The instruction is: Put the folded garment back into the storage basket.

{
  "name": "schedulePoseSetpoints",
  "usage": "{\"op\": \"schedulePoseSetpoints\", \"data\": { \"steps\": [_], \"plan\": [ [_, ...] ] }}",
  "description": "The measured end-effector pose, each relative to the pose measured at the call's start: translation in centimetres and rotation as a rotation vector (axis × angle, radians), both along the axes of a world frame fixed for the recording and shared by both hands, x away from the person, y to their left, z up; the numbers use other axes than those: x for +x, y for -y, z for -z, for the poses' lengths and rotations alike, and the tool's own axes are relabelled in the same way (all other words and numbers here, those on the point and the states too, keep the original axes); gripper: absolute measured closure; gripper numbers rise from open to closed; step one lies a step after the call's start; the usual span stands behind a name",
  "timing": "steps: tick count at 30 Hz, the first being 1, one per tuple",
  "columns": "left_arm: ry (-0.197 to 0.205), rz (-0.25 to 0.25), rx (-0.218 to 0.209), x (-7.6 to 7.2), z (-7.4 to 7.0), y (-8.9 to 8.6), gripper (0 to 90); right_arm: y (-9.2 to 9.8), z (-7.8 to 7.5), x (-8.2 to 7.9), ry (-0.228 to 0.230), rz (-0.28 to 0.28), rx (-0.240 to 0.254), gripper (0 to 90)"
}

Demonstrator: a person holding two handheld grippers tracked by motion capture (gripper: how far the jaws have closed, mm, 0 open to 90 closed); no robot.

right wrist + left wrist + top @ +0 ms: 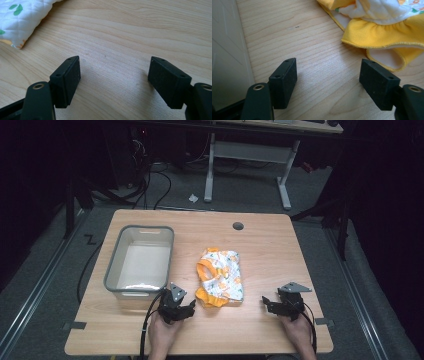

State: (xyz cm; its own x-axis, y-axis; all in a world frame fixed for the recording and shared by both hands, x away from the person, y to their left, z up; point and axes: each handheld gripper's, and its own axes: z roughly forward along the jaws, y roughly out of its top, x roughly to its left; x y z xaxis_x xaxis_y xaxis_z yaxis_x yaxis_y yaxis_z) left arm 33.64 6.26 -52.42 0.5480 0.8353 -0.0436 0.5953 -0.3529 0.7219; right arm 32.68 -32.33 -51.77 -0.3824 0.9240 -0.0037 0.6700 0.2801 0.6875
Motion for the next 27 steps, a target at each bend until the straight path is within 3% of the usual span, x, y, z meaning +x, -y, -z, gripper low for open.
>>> {"op": "schedulePoseSetpoints", "data": {
  "steps": [17, 27],
  "plan": [
    [0.0, -0.011, 0.0, 0.04, 0.01, 0.05, 30.4, 0.0, 0.0, 0.0, 0.0, 0.0, 0.0, 26.4],
    [-0.007, -0.002, 0.003, 0.08, 0.03, 0.16, 25.1, 0.01, 0.0, 0.01, 0.0, 0.001, 0.0, 26.3]
  ]
}}
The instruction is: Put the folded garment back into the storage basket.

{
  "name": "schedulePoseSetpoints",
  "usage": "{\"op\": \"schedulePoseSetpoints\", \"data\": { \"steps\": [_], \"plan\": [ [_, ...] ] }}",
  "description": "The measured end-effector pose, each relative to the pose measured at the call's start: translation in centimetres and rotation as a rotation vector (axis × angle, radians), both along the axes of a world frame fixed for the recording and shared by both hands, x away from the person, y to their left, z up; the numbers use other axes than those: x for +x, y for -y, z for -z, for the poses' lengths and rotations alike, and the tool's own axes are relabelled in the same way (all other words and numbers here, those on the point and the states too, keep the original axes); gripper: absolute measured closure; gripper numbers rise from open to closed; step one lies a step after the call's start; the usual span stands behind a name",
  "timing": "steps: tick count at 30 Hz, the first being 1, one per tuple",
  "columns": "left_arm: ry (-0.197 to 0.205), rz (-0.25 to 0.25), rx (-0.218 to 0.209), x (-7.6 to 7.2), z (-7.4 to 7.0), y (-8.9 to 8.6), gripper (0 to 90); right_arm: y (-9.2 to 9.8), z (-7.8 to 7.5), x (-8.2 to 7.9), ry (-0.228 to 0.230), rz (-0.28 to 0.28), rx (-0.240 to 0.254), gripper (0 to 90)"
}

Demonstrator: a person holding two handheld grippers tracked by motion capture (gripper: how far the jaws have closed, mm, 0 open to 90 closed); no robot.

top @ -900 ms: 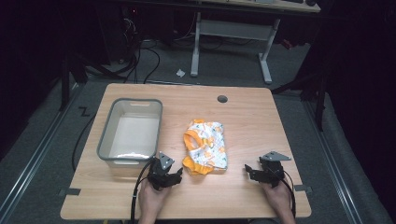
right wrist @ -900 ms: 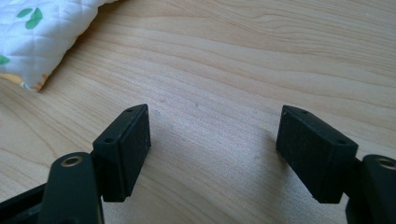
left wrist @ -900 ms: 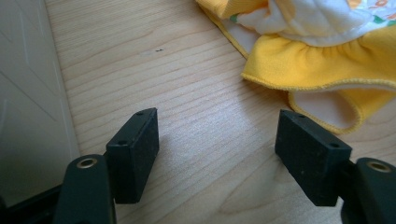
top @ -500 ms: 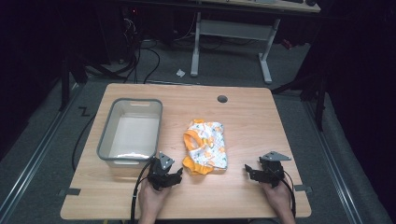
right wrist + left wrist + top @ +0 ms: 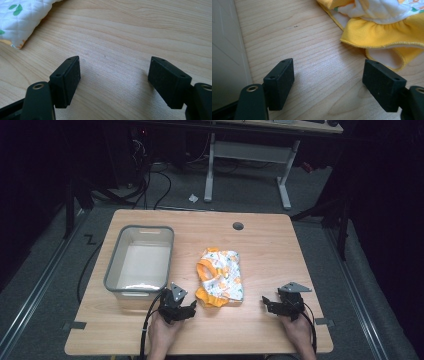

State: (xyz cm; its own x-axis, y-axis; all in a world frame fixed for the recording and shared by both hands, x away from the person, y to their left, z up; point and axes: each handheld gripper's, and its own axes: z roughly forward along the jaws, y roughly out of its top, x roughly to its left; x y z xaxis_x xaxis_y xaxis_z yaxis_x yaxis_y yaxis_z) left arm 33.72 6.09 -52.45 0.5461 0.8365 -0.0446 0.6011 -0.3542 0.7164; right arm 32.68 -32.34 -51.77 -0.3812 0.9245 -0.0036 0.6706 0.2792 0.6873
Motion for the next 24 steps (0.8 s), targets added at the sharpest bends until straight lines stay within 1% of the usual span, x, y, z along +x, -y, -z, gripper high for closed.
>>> {"op": "schedulePoseSetpoints", "data": {
  "steps": [7, 11, 15, 20, 22, 23, 24],
  "plan": [
    [-0.005, -0.028, 0.001, 0.04, 0.0, 0.3, 23.4, 0.0, 0.0, 0.0, 0.0, 0.0, 0.0, 26.3],
    [-0.004, -0.027, 0.001, 0.06, 0.01, 0.35, 22.8, 0.01, -0.01, 0.0, -0.001, -0.001, 0.0, 26.2],
    [-0.009, -0.018, 0.01, 0.07, 0.03, 0.58, 18.4, 0.02, -0.01, 0.0, -0.001, -0.002, 0.0, 26.2],
    [-0.011, -0.012, 0.01, 0.08, 0.03, 0.69, 16.3, 0.01, -0.01, 0.0, -0.001, -0.001, 0.0, 26.2],
    [-0.012, -0.008, 0.001, 0.08, -0.01, 0.66, 16.4, 0.02, -0.01, 0.0, -0.001, -0.001, 0.0, 26.0],
    [-0.002, -0.008, -0.004, -0.01, -0.1, 0.62, 16.7, 0.01, -0.01, 0.0, -0.001, 0.001, 0.0, 26.0],
    [0.004, -0.009, -0.017, -0.13, -0.21, 0.58, 18.0, 0.02, -0.01, 0.0, -0.001, 0.001, 0.0, 26.0]
  ]
}}
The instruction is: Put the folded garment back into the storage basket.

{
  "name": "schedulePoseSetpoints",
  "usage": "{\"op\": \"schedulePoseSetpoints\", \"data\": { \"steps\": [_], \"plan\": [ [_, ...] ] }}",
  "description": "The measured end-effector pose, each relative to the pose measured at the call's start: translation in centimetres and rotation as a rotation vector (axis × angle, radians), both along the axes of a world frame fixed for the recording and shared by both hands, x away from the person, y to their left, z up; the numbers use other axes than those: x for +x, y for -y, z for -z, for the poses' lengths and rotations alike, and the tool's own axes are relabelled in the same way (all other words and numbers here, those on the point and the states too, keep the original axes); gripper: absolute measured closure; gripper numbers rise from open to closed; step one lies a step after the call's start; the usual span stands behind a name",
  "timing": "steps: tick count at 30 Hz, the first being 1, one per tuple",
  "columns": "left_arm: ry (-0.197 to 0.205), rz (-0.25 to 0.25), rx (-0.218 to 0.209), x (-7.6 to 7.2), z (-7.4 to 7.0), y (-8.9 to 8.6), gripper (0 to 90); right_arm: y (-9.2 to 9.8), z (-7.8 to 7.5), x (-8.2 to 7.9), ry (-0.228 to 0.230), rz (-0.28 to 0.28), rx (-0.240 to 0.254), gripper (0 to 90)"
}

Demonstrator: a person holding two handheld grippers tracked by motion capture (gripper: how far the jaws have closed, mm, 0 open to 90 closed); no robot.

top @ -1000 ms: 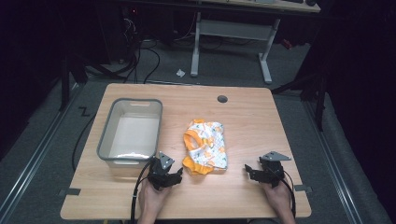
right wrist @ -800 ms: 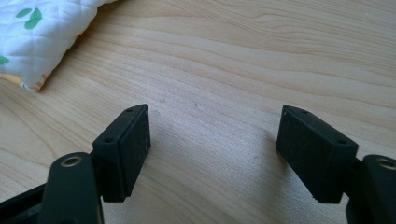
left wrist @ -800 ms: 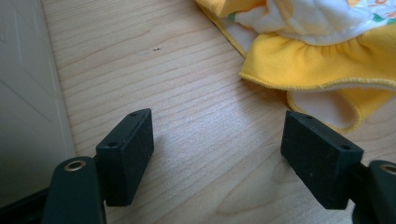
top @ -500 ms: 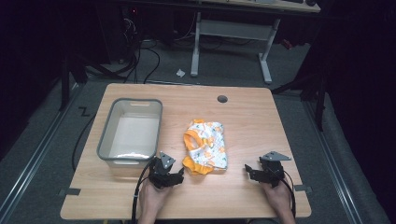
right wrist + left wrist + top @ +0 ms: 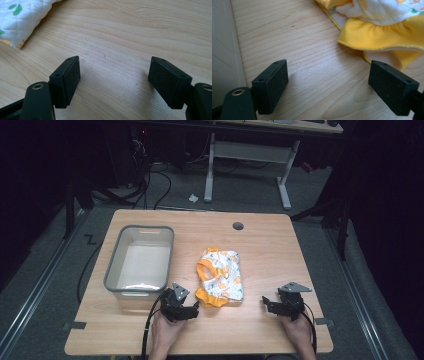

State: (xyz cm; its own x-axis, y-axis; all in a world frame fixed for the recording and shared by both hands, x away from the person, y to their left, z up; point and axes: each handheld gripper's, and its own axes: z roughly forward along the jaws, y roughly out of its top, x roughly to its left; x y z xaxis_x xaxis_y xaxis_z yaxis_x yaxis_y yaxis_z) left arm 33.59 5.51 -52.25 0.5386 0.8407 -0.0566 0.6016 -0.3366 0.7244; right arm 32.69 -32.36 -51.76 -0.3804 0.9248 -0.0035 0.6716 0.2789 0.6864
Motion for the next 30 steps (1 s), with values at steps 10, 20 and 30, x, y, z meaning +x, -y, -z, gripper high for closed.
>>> {"op": "schedulePoseSetpoints", "data": {
  "steps": [10, 20, 30],
  "plan": [
    [-0.034, -0.004, -0.049, -0.2, -0.4, -0.1, 19.0, 0.0, 0.0, 0.0, 0.0, 0.0, 0.0, 26.0],
    [-0.047, 0.015, -0.088, -0.7, -1.7, 0.3, 18.0, 0.0, 0.0, 0.0, 0.0, -0.001, -0.001, 26.0],
    [-0.01, 0.019, -0.117, -0.3, -3.8, 0.6, 16.7, 0.0, 0.0, 0.0, 0.001, 0.0, 0.0, 26.0]
  ]
}}
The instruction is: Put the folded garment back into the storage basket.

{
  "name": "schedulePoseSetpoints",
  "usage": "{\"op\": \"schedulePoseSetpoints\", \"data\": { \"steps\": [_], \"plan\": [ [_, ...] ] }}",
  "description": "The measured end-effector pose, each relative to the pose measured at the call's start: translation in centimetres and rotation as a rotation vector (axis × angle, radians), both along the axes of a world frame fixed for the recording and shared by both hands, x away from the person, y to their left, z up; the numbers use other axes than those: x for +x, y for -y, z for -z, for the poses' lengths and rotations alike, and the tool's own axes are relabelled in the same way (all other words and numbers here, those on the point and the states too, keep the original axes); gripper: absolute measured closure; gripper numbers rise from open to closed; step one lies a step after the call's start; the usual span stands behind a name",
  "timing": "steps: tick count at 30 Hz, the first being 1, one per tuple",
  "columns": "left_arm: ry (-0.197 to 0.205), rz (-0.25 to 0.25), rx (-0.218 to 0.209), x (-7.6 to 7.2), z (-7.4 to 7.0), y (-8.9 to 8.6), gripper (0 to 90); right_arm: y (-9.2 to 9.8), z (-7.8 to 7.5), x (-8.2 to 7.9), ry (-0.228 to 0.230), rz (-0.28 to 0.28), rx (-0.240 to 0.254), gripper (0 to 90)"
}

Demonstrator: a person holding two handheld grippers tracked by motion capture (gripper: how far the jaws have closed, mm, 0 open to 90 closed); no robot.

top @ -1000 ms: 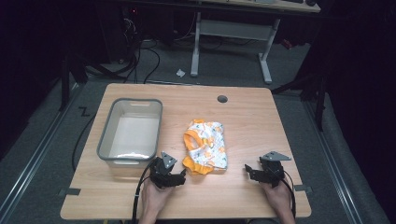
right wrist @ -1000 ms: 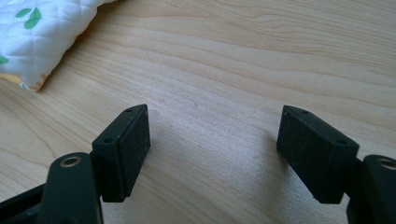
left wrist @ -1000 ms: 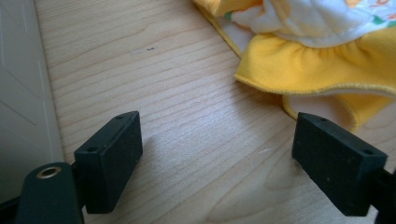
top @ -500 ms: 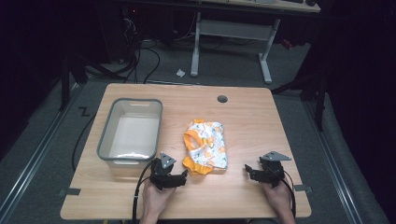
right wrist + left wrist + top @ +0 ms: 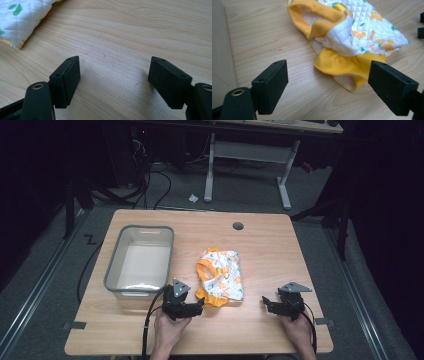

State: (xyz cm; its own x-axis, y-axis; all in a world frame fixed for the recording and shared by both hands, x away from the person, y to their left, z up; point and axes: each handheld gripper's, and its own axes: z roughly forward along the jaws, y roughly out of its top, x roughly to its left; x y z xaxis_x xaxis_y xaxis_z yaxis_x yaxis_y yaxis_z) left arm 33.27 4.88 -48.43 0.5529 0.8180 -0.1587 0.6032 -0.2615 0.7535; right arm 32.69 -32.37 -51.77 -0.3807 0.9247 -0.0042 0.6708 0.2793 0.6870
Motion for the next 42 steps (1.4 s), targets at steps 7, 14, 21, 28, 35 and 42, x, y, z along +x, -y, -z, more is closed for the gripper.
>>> {"op": "schedulePoseSetpoints", "data": {
  "steps": [7, 14, 21, 28, 35, 42],
  "plan": [
    [-0.01, 0.038, -0.008, 0.8, -1.3, 0.8, 19.2, 0.0, 0.0, 0.0, 0.0, 0.001, 0.002, 26.1],
    [-0.019, 0.036, -0.014, 2.7, -1.9, 2.1, 18.8, 0.0, 0.0, 0.0, 0.0, 0.001, 0.003, 26.1],
    [-0.06, 0.033, 0.016, 4.5, -1.8, 3.6, 15.8, 0.0, 0.0, 0.0, 0.0, 0.001, 0.004, 26.1],
    [-0.084, 0.026, 0.041, 5.8, -1.6, 4.7, 14.5, 0.0, 0.0, 0.0, -0.001, 0.0, 0.004, 26.1],
    [-0.083, -0.01, 0.084, 6.9, -1.3, 5.4, 15.1, 0.0, 0.0, 0.0, 0.0, 0.0, 0.004, 26.0],
    [-0.099, -0.02, 0.064, 7.9, -0.9, 6.0, 15.7, 0.0, 0.0, 0.0, 0.0, -0.001, 0.002, 25.9]
  ]
}}
